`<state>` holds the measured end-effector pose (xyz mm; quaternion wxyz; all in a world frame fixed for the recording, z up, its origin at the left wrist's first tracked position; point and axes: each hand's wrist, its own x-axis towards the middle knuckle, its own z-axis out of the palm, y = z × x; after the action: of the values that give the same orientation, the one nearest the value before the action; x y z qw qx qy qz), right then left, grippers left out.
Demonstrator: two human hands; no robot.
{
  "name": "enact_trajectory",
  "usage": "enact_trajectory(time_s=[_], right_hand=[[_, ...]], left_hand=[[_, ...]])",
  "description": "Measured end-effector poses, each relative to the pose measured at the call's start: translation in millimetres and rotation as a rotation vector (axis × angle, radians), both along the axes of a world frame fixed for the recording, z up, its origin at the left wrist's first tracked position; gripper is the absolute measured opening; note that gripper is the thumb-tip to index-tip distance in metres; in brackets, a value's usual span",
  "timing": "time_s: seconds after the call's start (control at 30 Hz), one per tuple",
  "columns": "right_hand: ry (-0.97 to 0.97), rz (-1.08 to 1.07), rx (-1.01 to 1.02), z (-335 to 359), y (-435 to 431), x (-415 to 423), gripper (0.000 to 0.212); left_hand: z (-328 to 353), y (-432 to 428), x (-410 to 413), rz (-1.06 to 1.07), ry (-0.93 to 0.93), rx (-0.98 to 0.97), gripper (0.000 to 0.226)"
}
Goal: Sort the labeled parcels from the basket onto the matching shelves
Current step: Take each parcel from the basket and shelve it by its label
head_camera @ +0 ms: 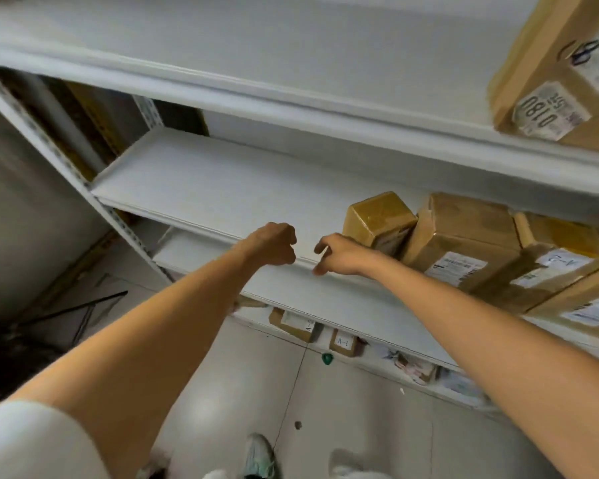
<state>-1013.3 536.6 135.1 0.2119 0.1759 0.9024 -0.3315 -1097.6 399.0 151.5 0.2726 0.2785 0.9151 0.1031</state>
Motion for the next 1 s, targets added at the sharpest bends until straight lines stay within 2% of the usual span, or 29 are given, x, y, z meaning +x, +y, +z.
enact_trajectory(time_s=[0.17,0.43,0.63,0.77,0.8,0.87,0.9,1.0], right_hand=[[0.141,0.386,0.056,32.9,-63.1,-25.8,0.059],[0.279,0.94,-0.019,53.8,-219.5,21.3,0.06],[0.253,1.371,-0.125,65.9,-347.7,123.8,0.057],[0.289,1.657,-0.153,74.7,-423.0,222.4,0.057],[0.298,1.724,-0.162,75.4,-437.3,249.6,0.056],[0.316,1.852,-0.181,75.2,-460.3,303.8,0.054],[0.318,1.911,-0.186,74.4,-470.0,329.2,0.053],[0.267,2.08,-0.204,69.8,-494.9,403.1,0.056]], left_hand=[[28.3,-88.0,35.5,0.303,0.155,-0.051,0.038],[54.6,-239.3,192.2,0.861,0.211,-0.101,0.038],[58.2,-322.5,355.0,1.251,0.16,-0.127,0.033],[57.7,-355.8,474.8,1.518,0.12,-0.136,0.008],[55.8,-362.1,503.4,1.577,0.111,-0.155,0.009],[50.5,-372.0,558.5,1.678,0.099,-0.17,0.03],[48.7,-374.5,584.5,1.726,0.094,-0.174,0.033],[41.8,-377.0,655.0,1.844,0.043,-0.183,0.026]])
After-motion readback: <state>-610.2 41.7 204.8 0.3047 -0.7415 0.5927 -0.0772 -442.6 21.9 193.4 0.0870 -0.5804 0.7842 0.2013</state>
